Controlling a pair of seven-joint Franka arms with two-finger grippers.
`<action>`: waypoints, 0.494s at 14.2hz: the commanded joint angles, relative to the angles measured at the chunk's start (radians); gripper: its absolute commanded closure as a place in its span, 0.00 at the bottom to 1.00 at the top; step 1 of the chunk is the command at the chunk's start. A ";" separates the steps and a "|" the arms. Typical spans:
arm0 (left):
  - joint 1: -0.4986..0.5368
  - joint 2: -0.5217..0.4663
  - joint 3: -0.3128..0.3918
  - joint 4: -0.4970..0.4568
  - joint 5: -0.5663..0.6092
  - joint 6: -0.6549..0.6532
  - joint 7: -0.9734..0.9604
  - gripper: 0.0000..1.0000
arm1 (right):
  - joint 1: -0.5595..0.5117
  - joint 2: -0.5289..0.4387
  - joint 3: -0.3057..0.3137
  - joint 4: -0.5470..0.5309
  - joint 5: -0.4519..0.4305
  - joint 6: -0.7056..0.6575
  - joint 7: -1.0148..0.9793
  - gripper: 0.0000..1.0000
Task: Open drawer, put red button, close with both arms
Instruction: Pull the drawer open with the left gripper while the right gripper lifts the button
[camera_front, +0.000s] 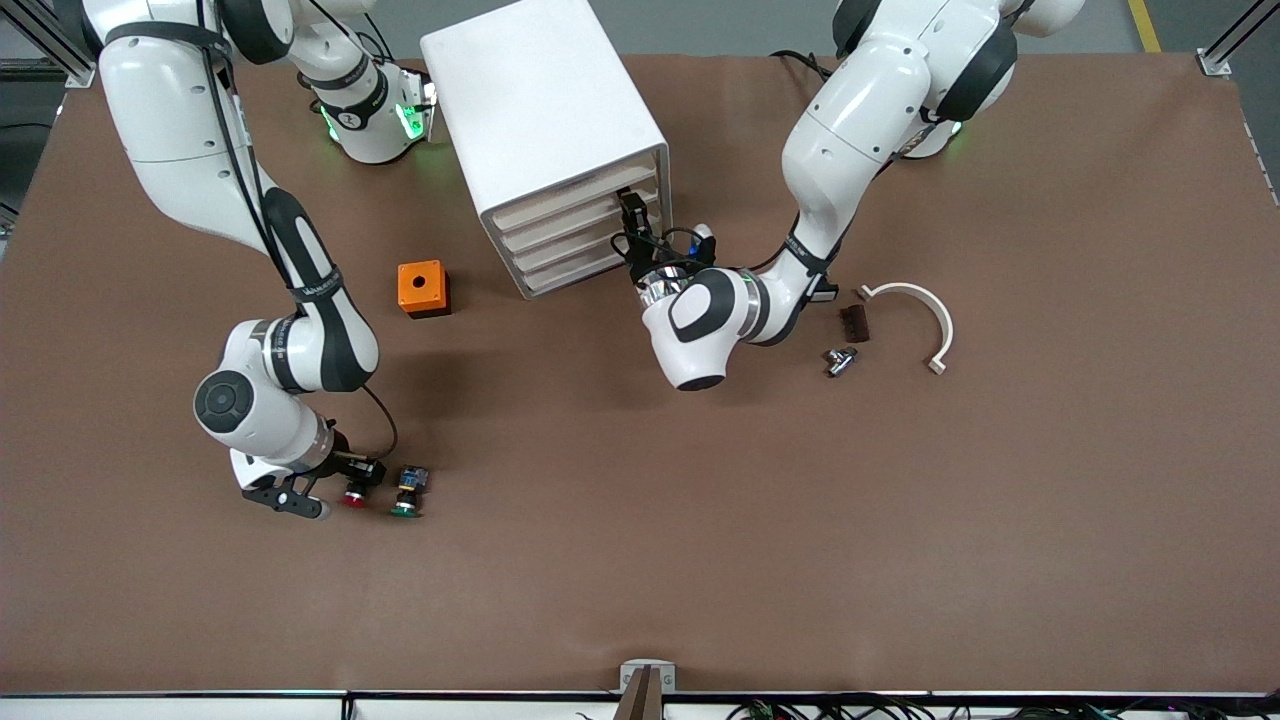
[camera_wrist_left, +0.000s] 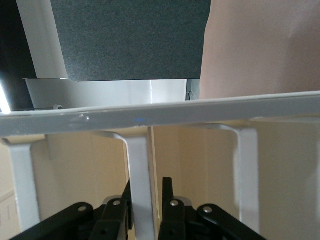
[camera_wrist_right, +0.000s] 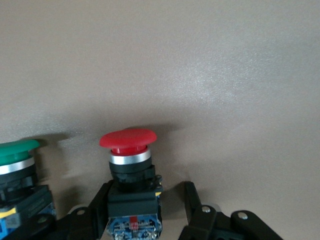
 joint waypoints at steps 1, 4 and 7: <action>-0.010 -0.002 0.001 -0.005 -0.034 -0.012 -0.022 0.88 | 0.008 0.016 -0.003 0.033 0.012 -0.011 0.006 0.64; -0.001 -0.002 0.001 -0.004 -0.041 -0.012 -0.042 0.95 | 0.007 0.012 -0.003 0.033 0.012 -0.014 0.003 0.97; 0.023 -0.002 0.003 -0.001 -0.041 -0.012 -0.040 0.95 | 0.005 -0.005 -0.003 0.032 0.012 -0.032 0.005 1.00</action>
